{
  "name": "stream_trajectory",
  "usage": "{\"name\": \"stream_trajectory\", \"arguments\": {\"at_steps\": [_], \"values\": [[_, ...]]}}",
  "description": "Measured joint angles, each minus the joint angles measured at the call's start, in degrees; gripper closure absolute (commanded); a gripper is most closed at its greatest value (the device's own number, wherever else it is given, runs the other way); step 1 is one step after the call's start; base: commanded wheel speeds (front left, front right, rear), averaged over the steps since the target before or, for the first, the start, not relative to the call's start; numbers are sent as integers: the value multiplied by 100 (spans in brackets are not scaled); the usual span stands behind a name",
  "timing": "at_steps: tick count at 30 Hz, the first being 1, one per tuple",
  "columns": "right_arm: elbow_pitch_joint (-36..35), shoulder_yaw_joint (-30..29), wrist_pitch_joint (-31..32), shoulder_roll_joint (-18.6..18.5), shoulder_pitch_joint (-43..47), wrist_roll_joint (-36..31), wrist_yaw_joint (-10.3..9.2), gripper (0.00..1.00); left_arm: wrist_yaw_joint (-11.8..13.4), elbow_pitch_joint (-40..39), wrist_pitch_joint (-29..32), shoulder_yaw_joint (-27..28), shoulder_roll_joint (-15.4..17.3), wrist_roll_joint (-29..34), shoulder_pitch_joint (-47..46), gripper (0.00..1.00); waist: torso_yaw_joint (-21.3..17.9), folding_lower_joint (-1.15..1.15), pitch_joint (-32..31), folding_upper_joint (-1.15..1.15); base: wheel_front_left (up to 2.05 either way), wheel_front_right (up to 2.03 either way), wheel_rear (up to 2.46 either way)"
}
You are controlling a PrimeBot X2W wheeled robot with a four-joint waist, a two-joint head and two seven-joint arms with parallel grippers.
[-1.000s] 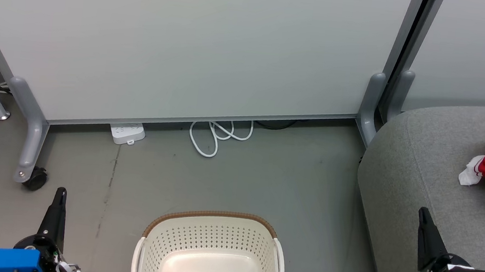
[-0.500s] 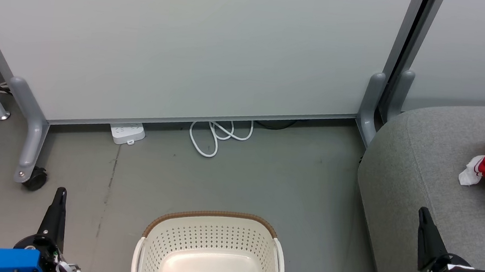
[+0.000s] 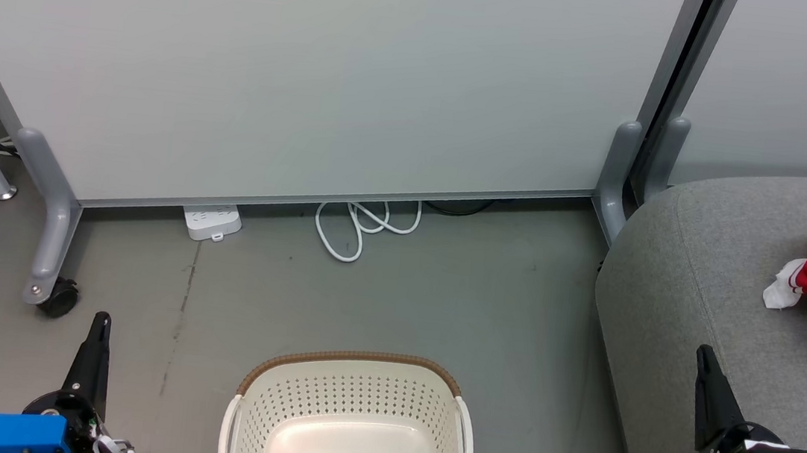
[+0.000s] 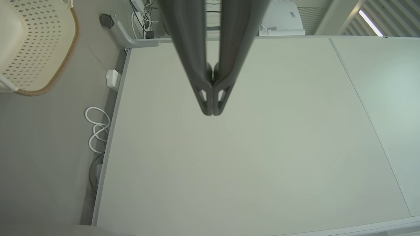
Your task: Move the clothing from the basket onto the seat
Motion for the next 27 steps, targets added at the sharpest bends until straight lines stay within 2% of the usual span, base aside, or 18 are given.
{"name": "stream_trajectory", "arguments": {"at_steps": [27], "values": [[0, 0, 0, 0, -1, 0, 0, 100, 0, 0, 0, 0, 0, 0, 0, 100, 0, 0, 0, 0, 0, 0, 0]]}}
